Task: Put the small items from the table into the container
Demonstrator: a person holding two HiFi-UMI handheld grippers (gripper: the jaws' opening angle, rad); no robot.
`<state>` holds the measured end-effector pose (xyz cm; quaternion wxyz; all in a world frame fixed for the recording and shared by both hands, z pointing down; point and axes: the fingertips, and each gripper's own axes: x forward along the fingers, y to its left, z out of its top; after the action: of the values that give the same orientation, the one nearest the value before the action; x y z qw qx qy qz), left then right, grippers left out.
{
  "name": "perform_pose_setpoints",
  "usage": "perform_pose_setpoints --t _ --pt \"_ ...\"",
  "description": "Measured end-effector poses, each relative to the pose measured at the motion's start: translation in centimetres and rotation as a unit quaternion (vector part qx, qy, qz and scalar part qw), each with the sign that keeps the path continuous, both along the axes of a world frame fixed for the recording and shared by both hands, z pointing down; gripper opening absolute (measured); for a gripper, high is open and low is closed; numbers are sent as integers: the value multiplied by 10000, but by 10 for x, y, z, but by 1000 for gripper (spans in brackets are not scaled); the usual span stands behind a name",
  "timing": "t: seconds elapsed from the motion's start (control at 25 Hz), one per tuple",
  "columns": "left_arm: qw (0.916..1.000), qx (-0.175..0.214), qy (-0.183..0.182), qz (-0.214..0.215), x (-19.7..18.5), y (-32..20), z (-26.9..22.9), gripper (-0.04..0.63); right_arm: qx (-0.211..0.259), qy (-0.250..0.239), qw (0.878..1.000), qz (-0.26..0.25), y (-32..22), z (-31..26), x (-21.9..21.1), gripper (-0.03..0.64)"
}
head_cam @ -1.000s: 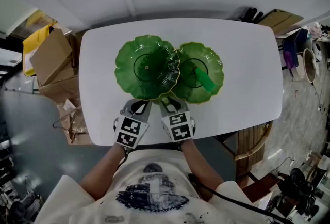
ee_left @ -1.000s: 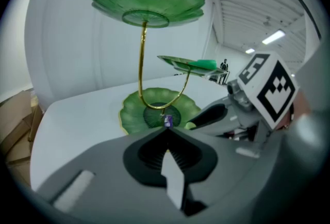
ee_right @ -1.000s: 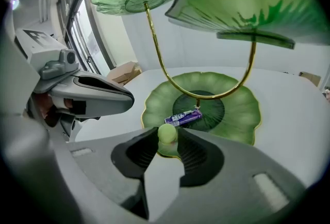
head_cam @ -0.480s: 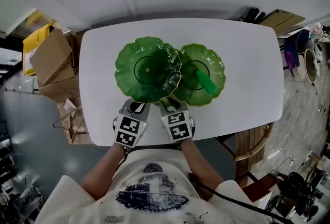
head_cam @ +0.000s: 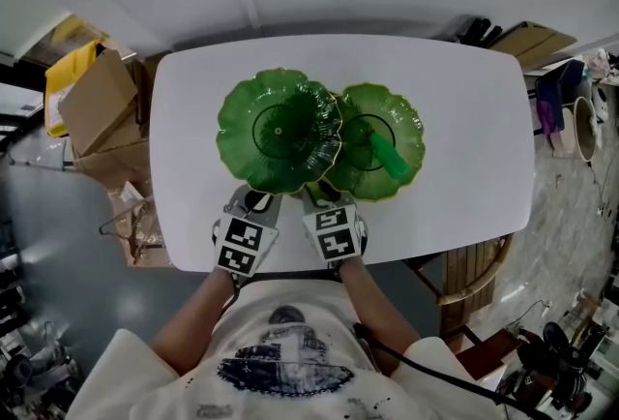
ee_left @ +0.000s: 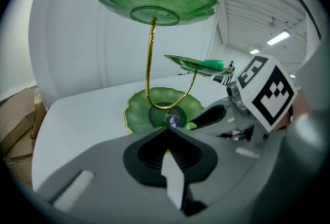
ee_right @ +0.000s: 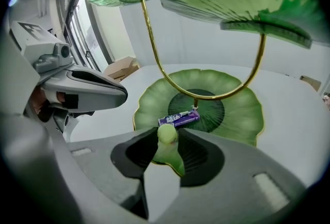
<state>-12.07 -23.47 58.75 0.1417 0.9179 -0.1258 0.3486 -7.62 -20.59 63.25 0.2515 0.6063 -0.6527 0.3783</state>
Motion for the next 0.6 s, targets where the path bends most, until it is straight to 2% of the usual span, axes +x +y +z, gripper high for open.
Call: perform_pose_setpoints --t 0.6 --pt "9997 52 -33 -242 -20 6 -5 -11 -31 220 9996 -188 2 -1 1 123"
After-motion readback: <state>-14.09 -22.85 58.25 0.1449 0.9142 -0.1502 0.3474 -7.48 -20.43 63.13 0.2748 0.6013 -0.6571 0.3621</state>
